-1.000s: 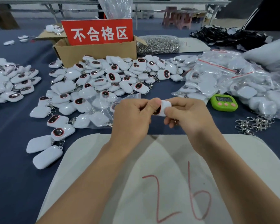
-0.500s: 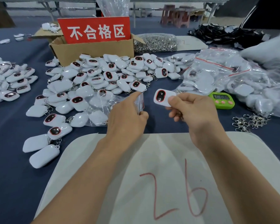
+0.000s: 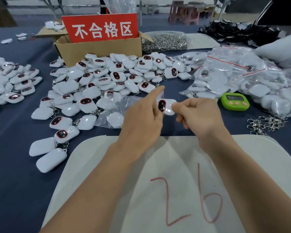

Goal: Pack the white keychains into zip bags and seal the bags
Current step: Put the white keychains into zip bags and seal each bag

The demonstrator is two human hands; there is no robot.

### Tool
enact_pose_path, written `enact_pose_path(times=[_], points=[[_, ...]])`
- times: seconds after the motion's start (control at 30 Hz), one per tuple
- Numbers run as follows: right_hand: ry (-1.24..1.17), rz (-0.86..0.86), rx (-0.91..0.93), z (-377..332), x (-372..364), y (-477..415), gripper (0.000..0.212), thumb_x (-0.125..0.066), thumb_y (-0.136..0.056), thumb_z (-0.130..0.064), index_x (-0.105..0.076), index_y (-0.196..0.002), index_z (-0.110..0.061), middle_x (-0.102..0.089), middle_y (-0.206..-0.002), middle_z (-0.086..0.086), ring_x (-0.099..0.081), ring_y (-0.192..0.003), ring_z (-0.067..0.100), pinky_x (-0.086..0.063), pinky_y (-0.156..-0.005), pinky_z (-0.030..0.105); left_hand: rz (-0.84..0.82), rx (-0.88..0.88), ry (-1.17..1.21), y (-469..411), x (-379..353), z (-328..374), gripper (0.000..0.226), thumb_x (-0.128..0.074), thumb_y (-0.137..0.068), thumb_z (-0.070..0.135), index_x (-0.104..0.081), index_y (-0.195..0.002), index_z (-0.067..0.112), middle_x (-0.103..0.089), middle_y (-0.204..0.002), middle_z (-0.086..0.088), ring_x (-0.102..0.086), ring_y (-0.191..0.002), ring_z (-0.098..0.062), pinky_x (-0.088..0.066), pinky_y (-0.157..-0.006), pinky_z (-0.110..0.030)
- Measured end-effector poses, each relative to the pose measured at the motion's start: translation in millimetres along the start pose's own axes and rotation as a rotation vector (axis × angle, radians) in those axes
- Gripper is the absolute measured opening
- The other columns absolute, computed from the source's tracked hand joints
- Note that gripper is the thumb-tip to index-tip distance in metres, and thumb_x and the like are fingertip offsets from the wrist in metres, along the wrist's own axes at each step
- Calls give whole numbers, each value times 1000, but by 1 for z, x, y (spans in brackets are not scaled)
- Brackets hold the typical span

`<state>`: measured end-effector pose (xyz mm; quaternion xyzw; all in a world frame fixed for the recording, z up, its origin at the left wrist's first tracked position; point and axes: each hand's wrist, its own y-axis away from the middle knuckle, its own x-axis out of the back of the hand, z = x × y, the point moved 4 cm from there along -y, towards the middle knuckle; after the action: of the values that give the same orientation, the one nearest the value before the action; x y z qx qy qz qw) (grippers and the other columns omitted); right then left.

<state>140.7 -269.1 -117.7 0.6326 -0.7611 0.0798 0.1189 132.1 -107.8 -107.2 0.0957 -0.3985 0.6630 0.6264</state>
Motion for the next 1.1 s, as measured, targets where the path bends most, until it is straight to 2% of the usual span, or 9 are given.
enact_pose_path(times=[0.1, 0.23, 0.33, 0.43, 0.57, 0.67, 0.77, 1.0, 1.1], points=[[-54, -150, 27, -6, -13, 2, 36, -61, -97, -19, -67, -64, -5, -59, -56, 8, -44, -51, 14, -38, -49, 24, -80, -138, -6, 7, -2, 15, 63, -50, -95, 7, -45, -154, 31, -50, -76, 16, -48, -74, -2, -38, -72, -15], [-112, -275, 12, -9, -16, 1, 44, -51, -97, -1, -72, -64, -22, -64, -56, -4, -48, -44, 11, -40, -47, 20, -10, -141, 95, 3, 1, 14, 66, -52, -91, 6, -46, -152, 31, -50, -74, 13, -51, -72, -2, -39, -70, -12], [-94, -25, 6, -2, 8, -3, 30, -56, -91, 1, -78, -83, -19, -78, -75, 1, -47, -42, 12, -41, -46, 19, 26, -79, 150, 8, 1, 12, 64, -55, -91, 5, -48, -150, 31, -58, -74, 8, -57, -70, -11, -44, -68, -15], [-43, 132, 34, 3, 21, -9, 26, -62, -88, -2, -77, -94, -22, -77, -75, -5, -54, -50, 10, -46, -58, 26, -23, -88, 138, 8, -5, 13, 66, -63, -87, 9, -52, -146, 36, -62, -78, 12, -58, -68, -7, -42, -70, -8], [237, -143, 70, 8, 3, -8, 52, -68, -88, -5, -62, -132, -32, -78, -96, -7, -66, -73, 10, -50, -80, 31, -19, -112, 179, 10, -6, 19, 61, -65, -85, 11, -58, -139, 39, -65, -77, 15, -59, -65, -4, -45, -69, -8], [135, -150, 53, 3, -1, -4, 23, -72, -87, -13, -69, -103, -29, -75, -69, -2, -61, -59, 12, -49, -62, 24, 310, -70, 281, 4, 17, 11, 48, -63, -88, 5, -68, -129, 30, -64, -75, 13, -57, -64, -2, -43, -67, -8], [-101, -34, 110, -11, -2, -1, 15, -70, -87, -6, -73, -91, -20, -72, -63, 5, -57, -48, 12, -42, -48, 18, 530, -7, 417, 0, 34, 2, 40, -61, -94, 4, -69, -128, 22, -59, -71, 13, -54, -66, -3, -47, -69, -18], [-129, 1, 507, -82, -17, 2, 23, -65, -85, 6, -70, -80, -16, -67, -58, 4, -60, -53, 14, -51, -57, 24, 632, -250, 196, 18, 35, 34, 45, -56, -94, 1, -61, -137, 9, -58, -82, 2, -55, -76, -16, -48, -78, -24], [-442, -281, 418, -98, -27, 5, 25, -62, -89, 13, -66, -81, -11, -60, -58, 6, -53, -50, 15, -47, -52, 24, 637, -371, 78, 24, 29, 48, 43, -55, -95, 2, -58, -138, 5, -56, -88, 5, -53, -81, -18, -46, -83, -21]])
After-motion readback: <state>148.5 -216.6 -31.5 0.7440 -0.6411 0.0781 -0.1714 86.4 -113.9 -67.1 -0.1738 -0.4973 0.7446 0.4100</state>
